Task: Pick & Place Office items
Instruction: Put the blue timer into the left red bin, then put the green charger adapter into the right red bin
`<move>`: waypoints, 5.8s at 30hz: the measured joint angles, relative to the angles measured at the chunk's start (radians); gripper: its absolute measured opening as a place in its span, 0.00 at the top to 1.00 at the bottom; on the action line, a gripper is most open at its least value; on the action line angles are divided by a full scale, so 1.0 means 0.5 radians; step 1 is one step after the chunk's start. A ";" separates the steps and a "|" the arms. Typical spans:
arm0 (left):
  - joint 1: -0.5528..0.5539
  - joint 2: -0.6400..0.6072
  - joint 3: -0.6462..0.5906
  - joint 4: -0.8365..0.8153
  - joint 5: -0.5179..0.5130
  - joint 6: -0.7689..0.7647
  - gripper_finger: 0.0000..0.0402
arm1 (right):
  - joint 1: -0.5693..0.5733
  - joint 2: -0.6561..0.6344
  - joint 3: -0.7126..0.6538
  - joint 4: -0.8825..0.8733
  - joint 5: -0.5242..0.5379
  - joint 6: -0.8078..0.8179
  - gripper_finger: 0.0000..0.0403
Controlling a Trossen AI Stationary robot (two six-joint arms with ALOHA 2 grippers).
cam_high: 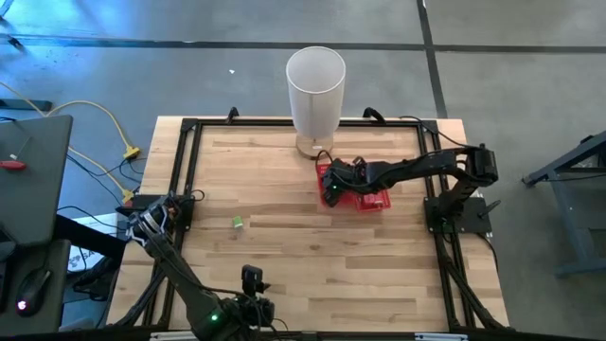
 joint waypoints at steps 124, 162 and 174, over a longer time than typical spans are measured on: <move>1.415 -1.277 -2.189 0.855 1.167 2.562 0.54 | 1.334 -0.394 -0.001 0.094 0.316 0.459 0.34; 1.492 -1.277 -2.399 1.337 1.381 2.143 0.66 | 1.229 -0.394 -0.001 0.250 0.263 0.361 0.34; 1.204 -1.277 -2.081 1.638 1.211 2.031 0.66 | 1.234 -0.183 -0.001 0.495 0.210 0.316 0.34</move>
